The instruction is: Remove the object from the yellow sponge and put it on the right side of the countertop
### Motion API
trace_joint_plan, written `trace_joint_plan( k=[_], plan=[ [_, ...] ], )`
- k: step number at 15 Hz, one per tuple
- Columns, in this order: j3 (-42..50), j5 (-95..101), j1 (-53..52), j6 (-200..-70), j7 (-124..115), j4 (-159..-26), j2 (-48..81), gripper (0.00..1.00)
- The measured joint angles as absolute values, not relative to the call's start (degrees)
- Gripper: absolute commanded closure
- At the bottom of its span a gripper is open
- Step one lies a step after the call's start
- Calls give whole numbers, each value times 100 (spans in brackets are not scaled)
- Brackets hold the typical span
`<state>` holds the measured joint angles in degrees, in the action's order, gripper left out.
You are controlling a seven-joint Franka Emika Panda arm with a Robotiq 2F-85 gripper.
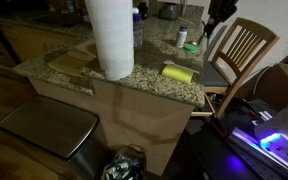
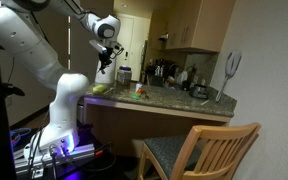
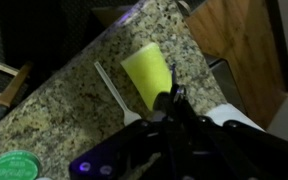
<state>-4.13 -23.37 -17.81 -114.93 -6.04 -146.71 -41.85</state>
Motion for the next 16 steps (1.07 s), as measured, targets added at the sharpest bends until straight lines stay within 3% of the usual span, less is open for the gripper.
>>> trace_joint_plan(
  k=[1, 4, 5, 8, 15, 16],
  plan=[
    [-240, -2470, -1774, -11342, -440, -14570, -4450, 90],
    [109, -2769, -1800, -10914, 30, -14450, -4902, 90],
    [122, -2774, -1810, -10902, 52, -14450, -4921, 97],
    [36, -2764, -1747, -10952, 59, -14458, -4896, 97],
    [258, -2816, -879, -13145, -98, -13897, -3742, 97],
    [356, -2816, -761, -13390, -136, -13730, -3454, 90]
  ],
)
